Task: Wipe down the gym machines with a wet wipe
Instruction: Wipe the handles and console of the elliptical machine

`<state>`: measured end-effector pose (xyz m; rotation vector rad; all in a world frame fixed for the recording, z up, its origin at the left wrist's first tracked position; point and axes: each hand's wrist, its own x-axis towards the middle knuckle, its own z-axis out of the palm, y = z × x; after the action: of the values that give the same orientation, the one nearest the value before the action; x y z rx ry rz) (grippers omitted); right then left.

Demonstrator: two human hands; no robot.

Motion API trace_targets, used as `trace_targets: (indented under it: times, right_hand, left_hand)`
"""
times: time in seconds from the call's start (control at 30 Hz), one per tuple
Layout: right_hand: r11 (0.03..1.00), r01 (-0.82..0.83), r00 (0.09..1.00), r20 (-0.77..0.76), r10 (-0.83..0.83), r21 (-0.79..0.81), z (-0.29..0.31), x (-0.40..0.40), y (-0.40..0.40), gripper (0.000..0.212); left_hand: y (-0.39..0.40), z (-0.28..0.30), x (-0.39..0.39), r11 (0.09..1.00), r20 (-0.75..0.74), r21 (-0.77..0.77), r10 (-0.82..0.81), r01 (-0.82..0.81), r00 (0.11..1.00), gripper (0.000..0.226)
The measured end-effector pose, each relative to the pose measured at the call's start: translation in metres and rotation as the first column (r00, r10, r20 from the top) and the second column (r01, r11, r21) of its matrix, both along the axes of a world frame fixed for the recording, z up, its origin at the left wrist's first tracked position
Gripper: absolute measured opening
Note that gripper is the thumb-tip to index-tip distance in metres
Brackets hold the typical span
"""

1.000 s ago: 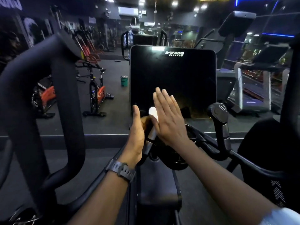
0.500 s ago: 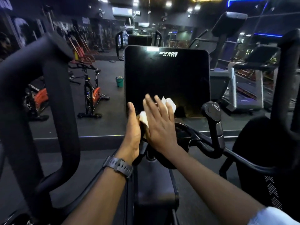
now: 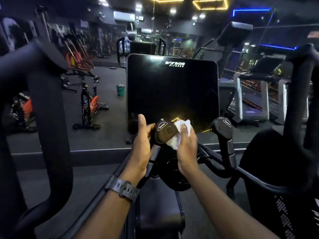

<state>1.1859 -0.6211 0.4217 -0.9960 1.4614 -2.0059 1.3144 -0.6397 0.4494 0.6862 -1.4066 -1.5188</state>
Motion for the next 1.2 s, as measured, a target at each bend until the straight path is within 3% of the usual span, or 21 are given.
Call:
trace_targets:
  times: [0.07, 0.17, 0.27, 0.33, 0.4, 0.5, 0.57, 0.6, 0.7, 0.73, 0.8, 0.87, 0.97, 1.03, 1.13, 1.2]
  right_hand:
    - [0.988, 0.092, 0.995, 0.014, -0.094, 0.122, -0.006, -0.026, -0.005, 0.03]
    - [0.96, 0.101, 0.995, -0.009, -0.102, 0.261, -0.009, -0.056, -0.012, 0.033]
    - [0.953, 0.149, 0.988, 0.005, -0.156, 0.262, -0.003, -0.077, -0.02, 0.032]
    - [0.912, 0.275, 0.953, -0.214, -0.215, 0.305, -0.003, -0.088, -0.027, 0.036]
    - [0.868, 0.434, 0.85, -0.427, -0.307, 0.24, -0.009, -0.1, -0.034, 0.04]
    - [0.863, 0.506, 0.748, -0.501, -0.435, 0.006, -0.028, -0.103, -0.053, 0.025]
    - [0.912, 0.409, 0.637, -0.708, -0.305, -0.025, -0.052, -0.089, -0.07, 0.033]
    - [0.946, 0.323, 0.537, -0.821, -0.195, -0.014, -0.062, -0.076, -0.074, 0.04]
    - [0.993, 0.107, 0.091, -0.995, 0.039, 0.049, -0.08, -0.059, -0.071, 0.05]
    - [0.993, 0.092, 0.018, -0.998, 0.068, 0.069, -0.077, -0.066, -0.068, 0.054]
    - [0.985, 0.161, 0.01, -0.998, 0.068, 0.069, -0.073, -0.094, -0.065, 0.063]
    - [0.933, 0.354, 0.104, -0.994, 0.024, 0.06, -0.07, -0.123, -0.06, 0.069]
    - [0.861, 0.5, 0.271, -0.961, -0.054, 0.093, -0.064, -0.104, -0.062, 0.075]
    - [0.941, 0.329, 0.257, -0.966, -0.007, 0.08, -0.064, -0.064, -0.071, 0.068]
    - [0.998, 0.018, 0.095, -0.994, 0.058, 0.06, -0.068, -0.048, -0.076, 0.054]
    - [0.999, 0.009, 0.124, -0.991, 0.044, 0.046, -0.068, -0.076, -0.072, 0.054]
  left_hand:
    - [-0.005, -0.003, -0.003, 0.999, -0.031, 0.03, -0.017, 0.018, 0.999, 0.085]
    - [-0.016, -0.008, -0.007, 0.996, -0.005, -0.017, -0.083, 0.083, 0.997, 0.083]
    - [-0.026, -0.013, -0.012, 0.989, 0.027, -0.071, -0.13, 0.132, 0.991, 0.081]
    - [-0.031, -0.017, -0.014, 0.986, 0.021, -0.073, -0.147, 0.148, 0.989, 0.077]
    - [-0.036, -0.02, -0.015, 0.982, 0.007, -0.044, -0.182, 0.182, 0.983, 0.079]
    - [-0.044, -0.02, -0.017, 0.97, -0.003, 0.023, -0.243, 0.243, 0.97, 0.088]
    - [-0.055, -0.019, -0.023, 0.968, -0.051, 0.058, -0.24, 0.243, 0.969, 0.079]
    - [-0.063, -0.02, -0.027, 0.971, -0.074, 0.047, -0.229, 0.233, 0.971, 0.074]
    - [-0.09, -0.021, -0.033, 0.971, 0.074, -0.126, -0.194, 0.202, 0.978, 0.052]
    - [-0.101, -0.024, -0.034, 0.945, 0.222, -0.277, -0.115, 0.176, 0.968, 0.039]
    - [-0.12, -0.034, -0.035, 0.761, 0.428, -0.637, 0.217, 0.122, 0.877, 0.027]
    - [-0.132, -0.045, -0.037, 0.56, 0.398, -0.821, 0.417, 0.114, 0.817, 0.034]
    - [-0.148, -0.061, -0.039, 0.397, 0.329, -0.913, 0.59, 0.09, 0.737, 0.039]
    - [-0.155, -0.068, -0.042, 0.279, 0.268, -0.955, 0.678, 0.098, 0.685, 0.038]
    - [-0.164, -0.076, -0.044, 0.179, 0.209, -0.977, 0.697, 0.116, 0.686, 0.041]
    - [-0.168, -0.08, -0.046, 0.134, 0.182, -0.983, 0.712, 0.123, 0.678, 0.046]
